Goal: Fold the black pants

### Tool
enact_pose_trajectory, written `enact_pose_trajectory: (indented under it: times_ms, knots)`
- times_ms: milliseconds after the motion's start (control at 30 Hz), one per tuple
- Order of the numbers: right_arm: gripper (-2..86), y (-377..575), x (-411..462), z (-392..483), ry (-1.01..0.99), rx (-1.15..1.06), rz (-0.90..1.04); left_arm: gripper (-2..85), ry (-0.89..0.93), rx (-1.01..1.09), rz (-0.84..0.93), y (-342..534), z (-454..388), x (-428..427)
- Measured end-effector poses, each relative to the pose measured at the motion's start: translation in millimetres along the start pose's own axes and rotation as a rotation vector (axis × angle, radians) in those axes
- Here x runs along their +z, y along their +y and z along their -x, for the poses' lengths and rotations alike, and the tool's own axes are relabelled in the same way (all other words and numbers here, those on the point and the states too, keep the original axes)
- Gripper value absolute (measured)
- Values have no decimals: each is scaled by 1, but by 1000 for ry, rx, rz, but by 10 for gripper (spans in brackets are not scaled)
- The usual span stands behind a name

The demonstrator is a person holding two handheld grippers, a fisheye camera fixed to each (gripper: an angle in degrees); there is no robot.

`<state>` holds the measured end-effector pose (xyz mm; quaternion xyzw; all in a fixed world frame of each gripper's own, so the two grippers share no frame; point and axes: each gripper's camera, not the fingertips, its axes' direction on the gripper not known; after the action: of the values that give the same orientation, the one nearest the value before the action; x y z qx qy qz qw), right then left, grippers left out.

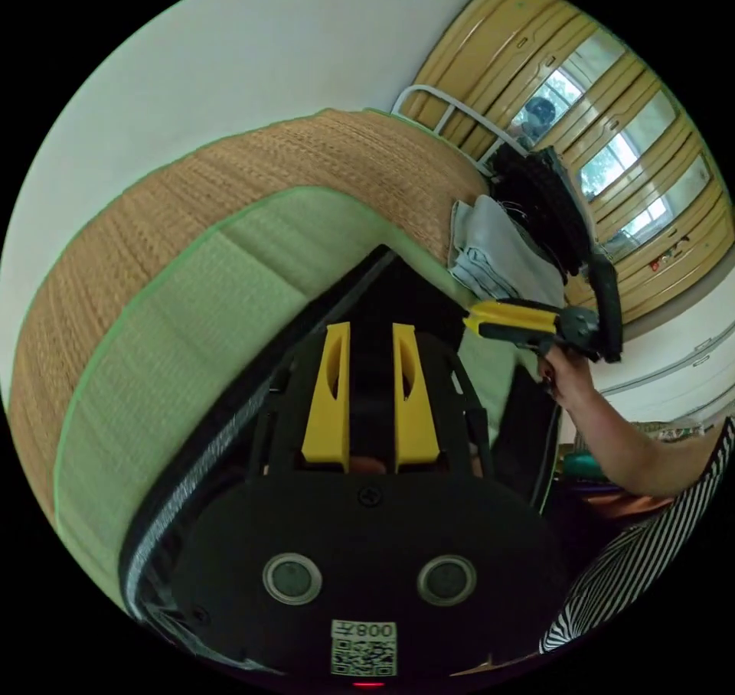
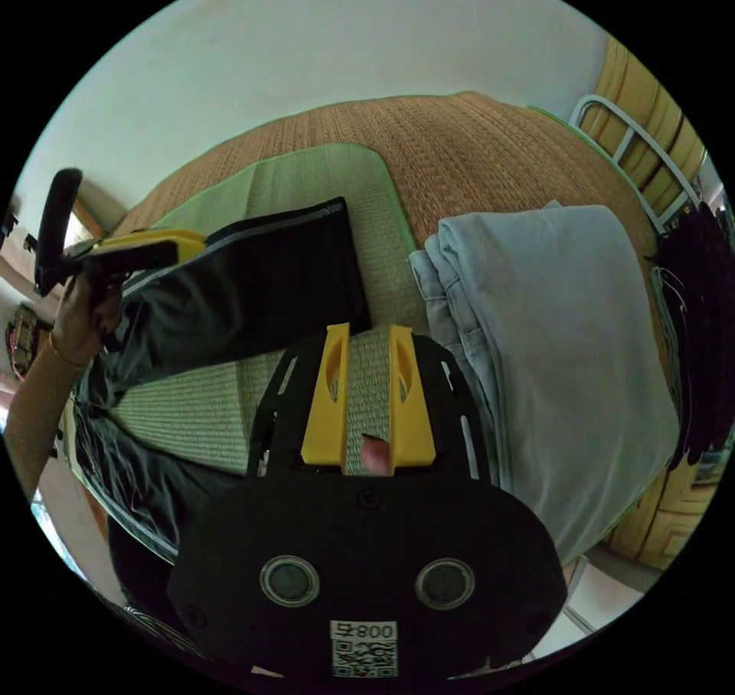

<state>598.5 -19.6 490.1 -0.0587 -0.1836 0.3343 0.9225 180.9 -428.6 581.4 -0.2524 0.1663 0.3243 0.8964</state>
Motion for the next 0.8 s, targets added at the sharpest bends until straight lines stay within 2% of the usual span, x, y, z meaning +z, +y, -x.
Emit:
enact_pose_trajectory:
  times_ms: [200,400,500,567,600,667,700,800]
  knots:
    - [64,9,-35,-21,-9,-23,-18,78,-159,15,144,-65,-14,32]
    - [17,18,-78,-41,-60,-49,-53,29,-196,145,82,-84,-50,15]
    - [10,33,-136,-66,-154,-22,-209,23,-201,182,-52,-91,-66,-17]
    - [9,34,-153,-81,-191,-2,-235,24,-155,183,-76,-104,-69,-24]
    - [10,30,-152,-89,-181,-2,-212,25,-159,189,-64,-108,-69,-21]
    - [11,21,-134,-100,-189,-2,-91,30,-173,133,69,-118,-62,1]
    - [13,17,-122,-105,-213,-11,10,33,-173,125,97,-119,-61,5]
    - [18,35,-124,-117,-189,4,60,48,-155,113,88,-108,-66,3]
